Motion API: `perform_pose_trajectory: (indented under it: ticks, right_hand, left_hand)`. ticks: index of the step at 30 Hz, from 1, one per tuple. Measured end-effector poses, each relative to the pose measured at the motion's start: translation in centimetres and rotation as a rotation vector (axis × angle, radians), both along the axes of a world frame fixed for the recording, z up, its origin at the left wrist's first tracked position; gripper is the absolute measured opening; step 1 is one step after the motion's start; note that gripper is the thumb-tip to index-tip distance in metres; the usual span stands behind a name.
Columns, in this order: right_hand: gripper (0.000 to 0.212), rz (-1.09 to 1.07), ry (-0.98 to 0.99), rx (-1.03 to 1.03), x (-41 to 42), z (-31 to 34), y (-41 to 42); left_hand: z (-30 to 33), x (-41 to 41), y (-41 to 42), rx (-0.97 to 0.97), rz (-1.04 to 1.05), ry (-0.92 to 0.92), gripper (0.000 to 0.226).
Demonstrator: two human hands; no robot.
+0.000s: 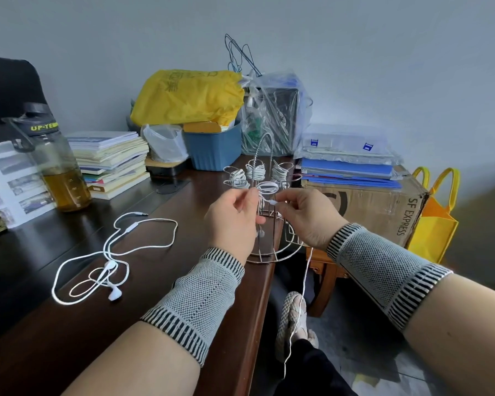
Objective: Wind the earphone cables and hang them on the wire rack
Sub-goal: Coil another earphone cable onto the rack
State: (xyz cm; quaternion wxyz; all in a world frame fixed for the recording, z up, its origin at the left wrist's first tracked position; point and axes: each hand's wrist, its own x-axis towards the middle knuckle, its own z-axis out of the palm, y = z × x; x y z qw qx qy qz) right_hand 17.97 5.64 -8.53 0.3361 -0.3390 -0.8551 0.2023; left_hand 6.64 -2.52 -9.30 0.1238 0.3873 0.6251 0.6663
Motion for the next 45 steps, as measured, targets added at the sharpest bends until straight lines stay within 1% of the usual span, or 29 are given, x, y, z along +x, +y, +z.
perform_pose_trajectory:
  ticks: [4,6,10,13,15,18,21,24,30,31,33,39,42,45]
  right_hand:
    - [0.021,-0.028,-0.033,0.066,0.3,-0.2,-0.3]
    - [0.02,-0.075,-0.029,0.186,0.4,-0.4,-0.5]
    - [0.021,-0.183,0.105,0.444,0.6,-0.8,-0.6]
    - [0.027,-0.122,0.149,0.602,0.6,-1.0,-0.6]
    - [0.028,-0.082,0.164,0.646,0.8,-1.1,-0.7]
    - [0.026,-0.069,0.208,0.585,0.6,-1.1,-0.8]
    - [0.024,-0.079,0.21,0.505,0.2,-0.9,-0.9]
    - [0.023,-0.077,0.201,0.384,0.0,-0.5,-1.1]
    - [0.023,-0.031,0.167,0.198,0.2,0.3,-0.6]
    - [0.022,-0.024,0.162,0.178,0.2,0.4,-0.5]
    - [0.022,-0.005,0.164,0.135,0.2,0.5,-0.4]
    - [0.021,0.02,0.204,0.043,0.0,0.4,-0.2]
    - [0.021,0.037,0.236,-0.016,0.0,0.4,-0.2]
    - [0.02,0.053,0.254,-0.06,0.1,0.5,-0.2]
  left_hand:
    - [0.3,0.0,-0.1,-0.011,0.021,-0.014,0.023]
    - [0.4,0.2,-0.1,-0.007,0.022,-0.041,0.023]
    - [0.5,0.3,-0.1,-0.014,0.022,-0.049,0.022]
    - [0.4,0.3,-0.1,-0.033,0.021,-0.018,0.022]
    - [0.4,0.3,-0.1,-0.034,0.016,-0.001,0.024]
    - [0.3,0.1,0.2,-0.052,0.038,0.057,0.03]
    - [-0.1,-0.4,0.5,-0.068,0.07,0.129,0.041]
    - [-0.2,-0.3,0.5,-0.057,0.065,0.146,0.039]
    - [-0.6,0.3,0.3,-0.008,-0.036,0.051,0.015]
    - [-0.8,0.4,0.4,0.011,-0.058,0.027,0.015]
    - [-1.2,0.5,0.6,0.026,-0.084,-0.025,0.023]
    - [-0.8,0.6,0.3,0.111,-0.141,-0.119,0.03]
    - [-0.6,0.4,0.4,0.108,-0.175,-0.147,0.026]
    - [-0.7,0.1,0.4,0.088,-0.187,-0.127,0.02]
